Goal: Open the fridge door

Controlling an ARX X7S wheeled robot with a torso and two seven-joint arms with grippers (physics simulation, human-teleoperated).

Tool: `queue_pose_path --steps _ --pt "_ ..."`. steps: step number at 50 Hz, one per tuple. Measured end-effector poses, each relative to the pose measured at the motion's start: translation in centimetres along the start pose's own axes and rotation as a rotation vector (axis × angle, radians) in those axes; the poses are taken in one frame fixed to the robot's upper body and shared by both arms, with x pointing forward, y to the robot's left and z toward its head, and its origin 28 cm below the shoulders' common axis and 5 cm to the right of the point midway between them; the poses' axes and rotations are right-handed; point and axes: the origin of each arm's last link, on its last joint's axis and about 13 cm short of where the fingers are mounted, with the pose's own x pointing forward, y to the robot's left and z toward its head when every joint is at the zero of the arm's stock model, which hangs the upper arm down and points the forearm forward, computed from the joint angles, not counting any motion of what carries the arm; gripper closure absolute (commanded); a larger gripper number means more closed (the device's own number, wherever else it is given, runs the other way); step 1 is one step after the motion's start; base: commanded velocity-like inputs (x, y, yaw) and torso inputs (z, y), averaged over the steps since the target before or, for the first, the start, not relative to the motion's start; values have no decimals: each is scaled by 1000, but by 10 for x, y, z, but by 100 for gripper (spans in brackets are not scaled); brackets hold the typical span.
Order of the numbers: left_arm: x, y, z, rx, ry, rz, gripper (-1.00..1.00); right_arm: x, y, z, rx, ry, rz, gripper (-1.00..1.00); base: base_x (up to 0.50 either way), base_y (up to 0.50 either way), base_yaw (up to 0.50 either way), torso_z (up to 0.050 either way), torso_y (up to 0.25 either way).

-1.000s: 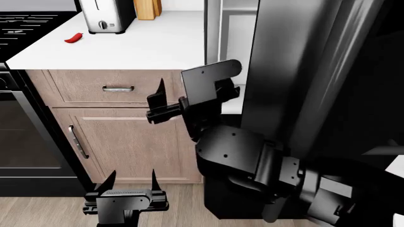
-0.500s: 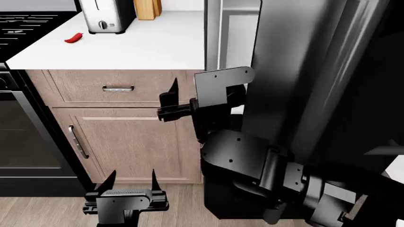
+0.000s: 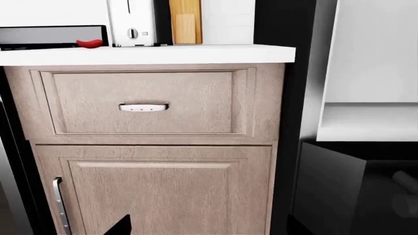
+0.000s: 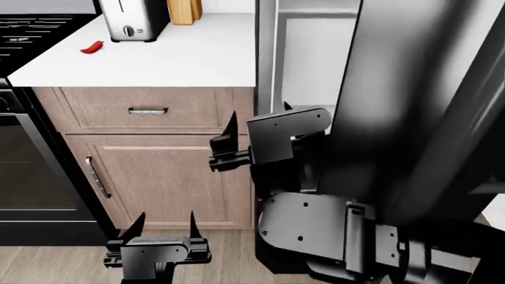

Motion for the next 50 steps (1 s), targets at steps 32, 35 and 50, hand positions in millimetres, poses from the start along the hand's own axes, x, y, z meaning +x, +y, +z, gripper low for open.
queue_pose_path --steps 32,35,50 --pt "-1 0 0 3 -1 -4 -100 -53 -14 0 51 -105 -44 -100 0 0 0 -5 0" --pt "-1 0 0 2 0 -4 -100 -60 -13 -3 71 -95 -82 -100 0 0 0 -8 0" --pt "-1 -1 0 1 0 -7 -100 -84 -19 -23 125 -25 -274 -100 0 0 0 -4 0"
